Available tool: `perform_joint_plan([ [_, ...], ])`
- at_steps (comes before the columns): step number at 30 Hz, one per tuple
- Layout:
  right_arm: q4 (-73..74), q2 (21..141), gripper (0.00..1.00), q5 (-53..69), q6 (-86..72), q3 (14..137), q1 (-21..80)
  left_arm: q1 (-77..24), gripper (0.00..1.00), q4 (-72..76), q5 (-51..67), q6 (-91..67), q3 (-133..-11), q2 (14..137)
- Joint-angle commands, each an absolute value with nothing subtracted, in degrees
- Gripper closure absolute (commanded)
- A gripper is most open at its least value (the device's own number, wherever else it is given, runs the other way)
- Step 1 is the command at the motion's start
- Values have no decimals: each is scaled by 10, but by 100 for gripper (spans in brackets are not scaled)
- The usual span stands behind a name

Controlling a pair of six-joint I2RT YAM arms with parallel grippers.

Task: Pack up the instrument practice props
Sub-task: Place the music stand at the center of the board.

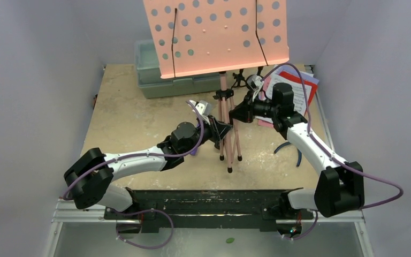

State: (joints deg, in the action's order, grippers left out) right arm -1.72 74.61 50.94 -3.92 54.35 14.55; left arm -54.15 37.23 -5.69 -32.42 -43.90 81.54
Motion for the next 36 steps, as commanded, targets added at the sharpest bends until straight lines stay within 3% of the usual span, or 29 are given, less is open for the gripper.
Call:
perform_joint_plan([
  [1,-118,748,100,572,-79,561,158,-535,100,486,-121,-301,-435,784],
  [14,-96,859,100,563,-86,645,184,-519,100,467,-227,-308,-395,760],
  [36,15,994,100,551,-49,805,224,-437,100,465,-259,-393,-336,719],
])
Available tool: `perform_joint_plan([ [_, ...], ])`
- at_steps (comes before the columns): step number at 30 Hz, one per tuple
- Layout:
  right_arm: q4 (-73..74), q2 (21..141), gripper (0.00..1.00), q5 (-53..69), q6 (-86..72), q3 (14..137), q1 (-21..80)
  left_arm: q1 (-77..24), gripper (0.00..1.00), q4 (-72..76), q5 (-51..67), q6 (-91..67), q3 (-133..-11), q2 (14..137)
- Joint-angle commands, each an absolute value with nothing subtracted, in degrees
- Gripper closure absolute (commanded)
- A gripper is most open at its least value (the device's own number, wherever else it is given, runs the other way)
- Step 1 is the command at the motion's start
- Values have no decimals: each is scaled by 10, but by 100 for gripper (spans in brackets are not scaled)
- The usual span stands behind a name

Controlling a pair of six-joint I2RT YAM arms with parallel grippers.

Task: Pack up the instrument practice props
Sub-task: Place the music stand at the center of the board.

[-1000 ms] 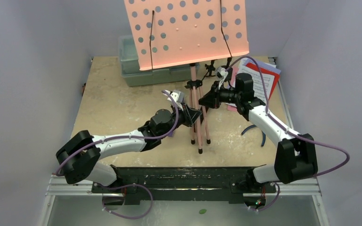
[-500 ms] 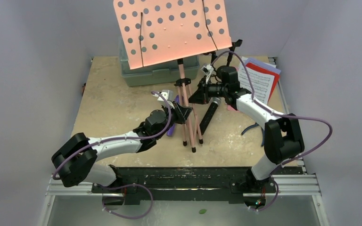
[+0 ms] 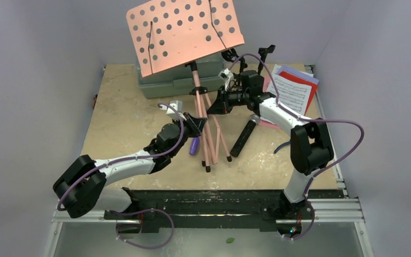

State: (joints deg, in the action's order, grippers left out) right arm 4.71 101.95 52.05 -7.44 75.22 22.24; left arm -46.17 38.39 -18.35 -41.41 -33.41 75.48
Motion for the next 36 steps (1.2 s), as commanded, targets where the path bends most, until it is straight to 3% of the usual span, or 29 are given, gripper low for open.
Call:
perform_joint_plan([
  [1,16,998,100,550,-49,805,226,-437,100,462,-261,-398,-335,719],
  [11,3,1026,100,556,-81,809,229,-432,100,463,-254,-414,-339,739],
  [20,-105,1036,100,594,-181,777,229,-421,99,462,-209,-423,-372,773],
  [36,-157,1042,100,605,-240,761,217,-409,54,428,-143,-433,-374,777],
])
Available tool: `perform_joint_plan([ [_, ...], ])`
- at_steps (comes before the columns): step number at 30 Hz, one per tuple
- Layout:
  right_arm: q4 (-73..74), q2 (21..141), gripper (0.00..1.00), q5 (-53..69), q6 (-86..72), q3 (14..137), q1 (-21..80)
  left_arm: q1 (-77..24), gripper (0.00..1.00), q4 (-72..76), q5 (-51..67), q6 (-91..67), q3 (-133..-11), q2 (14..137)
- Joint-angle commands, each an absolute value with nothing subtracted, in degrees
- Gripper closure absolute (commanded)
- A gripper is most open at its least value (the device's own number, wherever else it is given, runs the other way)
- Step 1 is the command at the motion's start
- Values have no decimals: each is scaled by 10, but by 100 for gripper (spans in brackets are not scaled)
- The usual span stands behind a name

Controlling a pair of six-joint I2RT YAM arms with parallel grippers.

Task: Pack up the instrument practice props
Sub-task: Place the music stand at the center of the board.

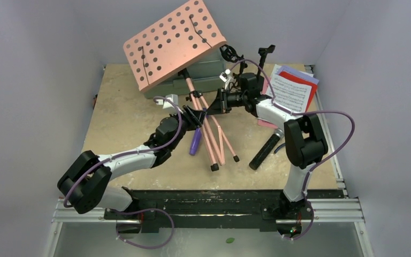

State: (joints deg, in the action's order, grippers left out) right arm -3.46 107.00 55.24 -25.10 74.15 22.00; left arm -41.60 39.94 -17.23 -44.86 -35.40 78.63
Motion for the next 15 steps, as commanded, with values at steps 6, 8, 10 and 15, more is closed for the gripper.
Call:
perform_joint_plan([
  [6,-160,1043,100,605,-245,760,214,-400,35,389,-136,-409,-376,747],
  [8,-168,1045,100,606,-255,759,214,-395,29,372,-145,-397,-378,732],
  [10,-185,1049,100,612,-274,756,214,-386,25,347,-154,-392,-383,719],
  [15,-229,1063,100,627,-321,747,213,-350,23,317,-143,-418,-380,708],
])
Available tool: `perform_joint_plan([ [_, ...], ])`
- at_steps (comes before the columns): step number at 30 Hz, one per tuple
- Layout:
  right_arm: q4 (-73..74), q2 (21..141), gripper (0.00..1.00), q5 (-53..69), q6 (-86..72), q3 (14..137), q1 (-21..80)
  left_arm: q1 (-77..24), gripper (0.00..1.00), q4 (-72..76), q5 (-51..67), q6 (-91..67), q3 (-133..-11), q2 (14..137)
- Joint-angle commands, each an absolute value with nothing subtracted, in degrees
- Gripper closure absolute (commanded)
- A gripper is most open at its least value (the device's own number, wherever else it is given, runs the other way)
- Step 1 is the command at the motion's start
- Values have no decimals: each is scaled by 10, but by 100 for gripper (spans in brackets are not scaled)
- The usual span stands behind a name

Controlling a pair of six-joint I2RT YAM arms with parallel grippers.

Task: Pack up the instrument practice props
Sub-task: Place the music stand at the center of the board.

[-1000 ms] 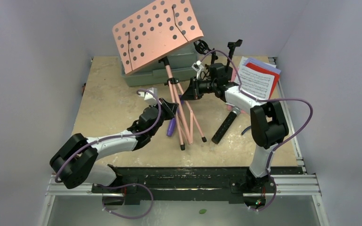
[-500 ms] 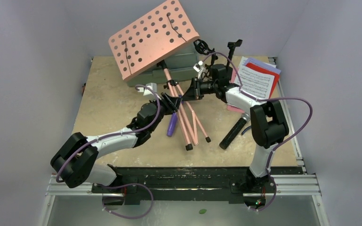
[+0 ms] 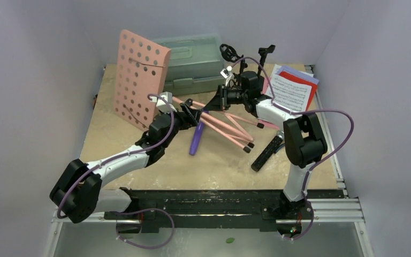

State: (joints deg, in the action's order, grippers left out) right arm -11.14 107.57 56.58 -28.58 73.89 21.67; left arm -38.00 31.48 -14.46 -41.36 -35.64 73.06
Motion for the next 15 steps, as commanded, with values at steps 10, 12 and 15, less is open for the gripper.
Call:
perform_joint_plan([
  [10,-206,1064,100,620,-299,740,214,-330,23,273,-174,-477,-358,670],
  [12,-200,1064,100,612,-294,738,214,-330,23,245,-211,-525,-350,654],
  [15,-194,1066,100,606,-288,738,214,-330,20,233,-253,-612,-326,628],
])
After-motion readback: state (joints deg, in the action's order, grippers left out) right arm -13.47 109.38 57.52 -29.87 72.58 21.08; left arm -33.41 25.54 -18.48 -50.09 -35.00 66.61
